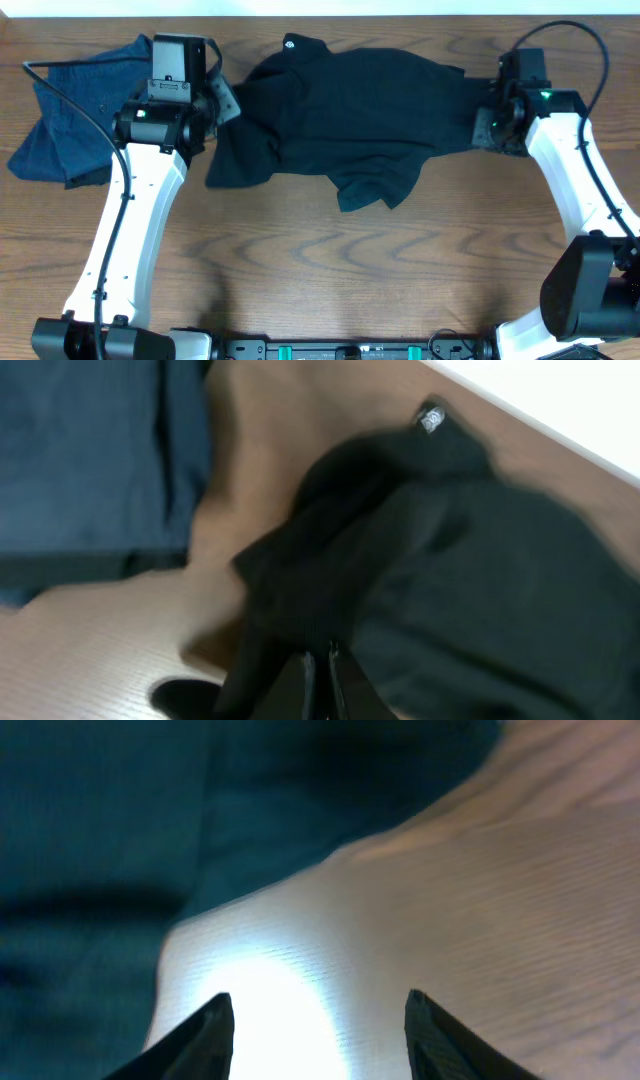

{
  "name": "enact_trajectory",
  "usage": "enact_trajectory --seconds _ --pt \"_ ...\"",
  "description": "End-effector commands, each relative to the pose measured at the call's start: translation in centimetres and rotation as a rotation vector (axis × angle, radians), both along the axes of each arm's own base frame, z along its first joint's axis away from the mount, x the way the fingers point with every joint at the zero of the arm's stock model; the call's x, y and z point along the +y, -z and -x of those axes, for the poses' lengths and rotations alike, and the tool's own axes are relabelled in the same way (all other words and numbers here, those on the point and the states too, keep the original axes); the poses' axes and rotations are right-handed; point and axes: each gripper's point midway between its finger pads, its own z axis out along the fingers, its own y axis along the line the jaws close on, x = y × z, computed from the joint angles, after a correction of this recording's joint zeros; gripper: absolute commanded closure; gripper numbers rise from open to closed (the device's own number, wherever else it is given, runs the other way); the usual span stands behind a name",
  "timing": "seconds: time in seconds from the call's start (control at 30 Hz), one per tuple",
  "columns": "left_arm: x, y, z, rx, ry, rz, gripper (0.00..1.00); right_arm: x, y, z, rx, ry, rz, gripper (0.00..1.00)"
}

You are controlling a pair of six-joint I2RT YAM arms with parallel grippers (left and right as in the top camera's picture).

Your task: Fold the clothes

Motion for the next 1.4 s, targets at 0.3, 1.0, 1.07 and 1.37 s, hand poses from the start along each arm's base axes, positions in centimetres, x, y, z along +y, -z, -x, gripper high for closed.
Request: enact_trajectory --seconds 0.3,1.0,1.07,1.37 --pt "0.9 1.9 3.0 0.127 0.006 -0.059 0.94 -4.9 5.3 -3.7 -0.050 0.227 -0.019 0.30" --pt "-0.6 1.9 3.1 0.126 0.047 -0.059 0.94 -4.9 14.5 -9.4 -0.132 0.163 -0.036 0.90" --pt "-0.6 1.9 3.1 0.126 0.047 -0.059 0.94 -5.2 13.7 -9.7 -0.148 0.167 -0.034 0.99" --pt "-0.6 1.8 3.1 0.125 0.047 -0.058 0.94 -16.7 -1.9 -6.8 -0.281 0.428 0.249 0.99"
